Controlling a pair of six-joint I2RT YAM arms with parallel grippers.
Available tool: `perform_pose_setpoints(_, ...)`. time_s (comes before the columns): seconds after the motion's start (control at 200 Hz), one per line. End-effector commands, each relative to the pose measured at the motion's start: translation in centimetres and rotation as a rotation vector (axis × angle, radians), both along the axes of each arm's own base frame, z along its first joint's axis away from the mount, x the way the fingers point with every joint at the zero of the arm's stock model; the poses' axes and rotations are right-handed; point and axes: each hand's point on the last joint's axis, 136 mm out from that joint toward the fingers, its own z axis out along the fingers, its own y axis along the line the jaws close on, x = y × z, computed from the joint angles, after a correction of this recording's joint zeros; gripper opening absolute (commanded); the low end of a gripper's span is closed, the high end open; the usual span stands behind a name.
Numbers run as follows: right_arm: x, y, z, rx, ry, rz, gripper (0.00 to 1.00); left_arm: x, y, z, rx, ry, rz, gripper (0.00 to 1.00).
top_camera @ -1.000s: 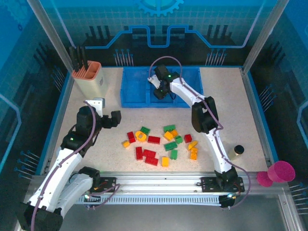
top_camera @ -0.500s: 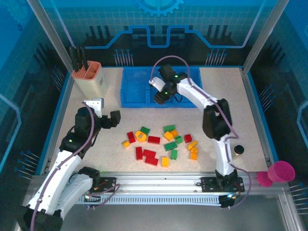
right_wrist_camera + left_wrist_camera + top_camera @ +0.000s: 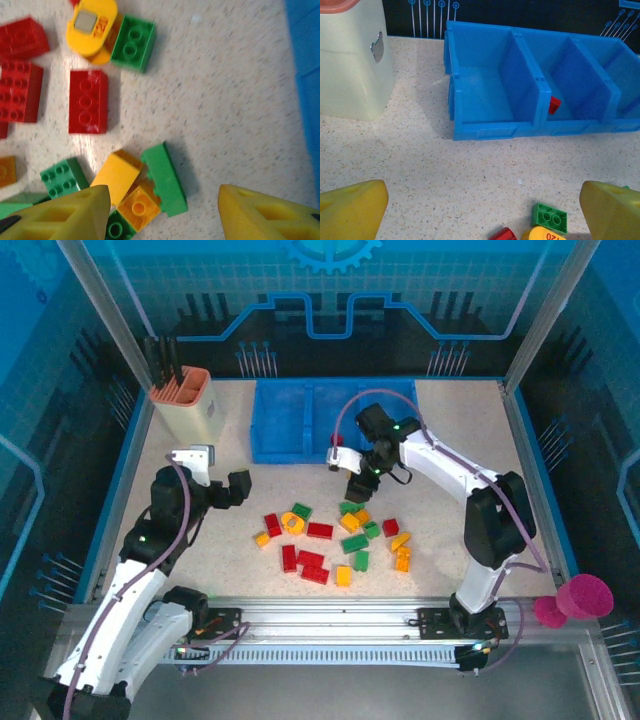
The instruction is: Sort the legos into containers by color
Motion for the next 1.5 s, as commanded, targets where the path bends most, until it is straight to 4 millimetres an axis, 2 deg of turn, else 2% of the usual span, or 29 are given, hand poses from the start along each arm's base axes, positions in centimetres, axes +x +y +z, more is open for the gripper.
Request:
perform_pose_setpoints(0.0,-0.7,-1.0,-2.2,-0.039,-0.045,0.073,0.60,-0.3,-0.5,0.4,-0.033,-0.032,-0.016,0.99)
perform_pose_setpoints(0.105,-0.2,-1.2,-3.1,-0.049,-0.101,0.099,0.61,-0.2,-0.3,0.3,-0.028,-0.028,-0.009,0.99)
perform_pose_setpoints(0.47,0.9,-1.7,-6.4,-0.106,-0.041,0.120,0.62,-0.3,-0.3,-0.2,-0.018,-0.016,-0.008,0.99)
perform_pose_setpoints(0.811,1.4,-1.9,-8.3,-0.129,-0.011,0.107,0.58,-0.3,-0.4,-0.1,-0.023,-0.017,-0.012,0.99)
perform_pose_setpoints(0.976,1.6,-1.7,-9.0,-0.150,-0.001,0.103,0.49,-0.3,-0.4,-0.1,-0.025,-0.017,-0.012,0.99)
perform_pose_setpoints(1.251,1.4,-1.3,-9.5,-0.163,0.021,0.116,0.23,-0.4,-0.4,-0.1,-0.025,-0.018,-0.011,1.00)
perform_pose_setpoints(1.496,1.9,-1.3,-8.6,-0.155,-0.012,0.084,0.13,-0.4,-0.4,0.1,-0.026,-0.025,-0.014,1.00)
